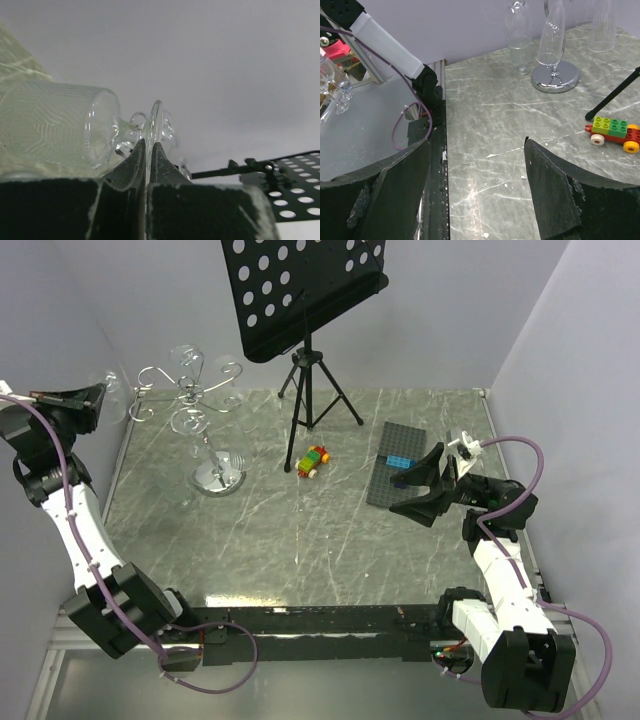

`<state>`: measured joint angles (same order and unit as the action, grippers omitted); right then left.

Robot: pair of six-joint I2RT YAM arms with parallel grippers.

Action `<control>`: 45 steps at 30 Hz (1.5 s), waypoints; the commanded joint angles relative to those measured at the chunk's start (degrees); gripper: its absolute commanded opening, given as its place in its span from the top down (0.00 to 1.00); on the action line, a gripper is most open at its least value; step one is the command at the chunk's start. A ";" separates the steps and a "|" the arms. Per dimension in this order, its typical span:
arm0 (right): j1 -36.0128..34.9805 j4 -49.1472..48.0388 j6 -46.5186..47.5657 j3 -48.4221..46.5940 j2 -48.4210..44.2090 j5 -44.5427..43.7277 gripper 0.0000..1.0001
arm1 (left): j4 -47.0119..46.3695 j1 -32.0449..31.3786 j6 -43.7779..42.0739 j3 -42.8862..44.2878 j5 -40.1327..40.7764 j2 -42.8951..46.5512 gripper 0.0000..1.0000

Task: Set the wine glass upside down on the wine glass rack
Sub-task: Turn the wine glass upside down at the wine rack.

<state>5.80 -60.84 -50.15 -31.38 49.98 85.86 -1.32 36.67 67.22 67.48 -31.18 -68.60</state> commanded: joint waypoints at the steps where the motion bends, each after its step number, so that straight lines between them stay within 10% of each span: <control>1: 0.35 -5.52 -0.91 0.88 -0.58 5.54 0.18 | -11.94 0.25 7.30 0.72 -6.52 -0.04 0.99; 45: 0.35 -7.19 -2.58 0.97 -1.11 5.01 0.18 | -10.98 -9.15 10.04 1.69 -8.64 -7.52 0.99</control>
<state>5.80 -65.23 -54.15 -30.57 49.93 86.02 -6.28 29.04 74.76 66.57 -38.70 -76.93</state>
